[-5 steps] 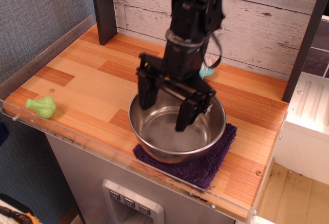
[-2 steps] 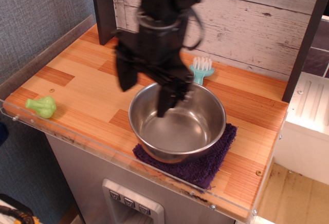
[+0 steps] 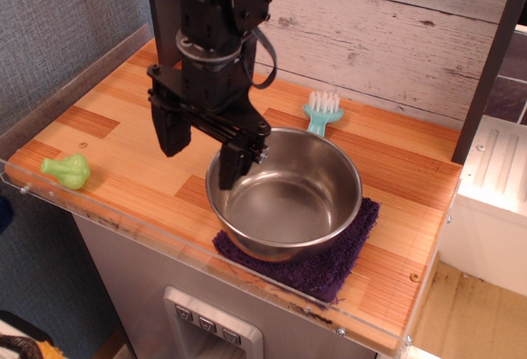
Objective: Move pot to upper left corner of table.
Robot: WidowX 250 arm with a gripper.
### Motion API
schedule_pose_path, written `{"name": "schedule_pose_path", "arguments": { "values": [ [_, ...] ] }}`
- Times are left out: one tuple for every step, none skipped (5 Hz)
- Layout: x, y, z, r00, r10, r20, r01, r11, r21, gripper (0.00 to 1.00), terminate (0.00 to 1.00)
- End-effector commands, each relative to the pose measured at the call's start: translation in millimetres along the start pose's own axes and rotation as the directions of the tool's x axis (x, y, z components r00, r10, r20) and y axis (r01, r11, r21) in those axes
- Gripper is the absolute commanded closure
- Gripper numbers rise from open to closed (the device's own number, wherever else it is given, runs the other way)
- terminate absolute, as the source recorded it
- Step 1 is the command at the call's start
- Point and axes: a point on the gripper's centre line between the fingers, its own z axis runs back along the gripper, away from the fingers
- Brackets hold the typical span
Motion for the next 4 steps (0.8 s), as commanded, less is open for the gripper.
{"name": "schedule_pose_path", "arguments": {
  "values": [
    [6.4, -3.9, -23.3, 1.0, 0.016, 0.009, -0.016, 1.0, -0.016, 0.0, 0.0],
    [11.2, -8.6, -29.3, 1.0, -0.003, 0.023, 0.004, 1.0, -0.026, 0.0, 0.0],
    [12.5, -10.7, -27.5, 0.999, 0.003, 0.039, -0.003, 1.0, -0.013, 1.0, 0.0],
    [13.0, -11.8, -22.0, 0.998, 0.006, 0.058, -0.005, 1.0, -0.009, 1.0, 0.0]
  ]
}}
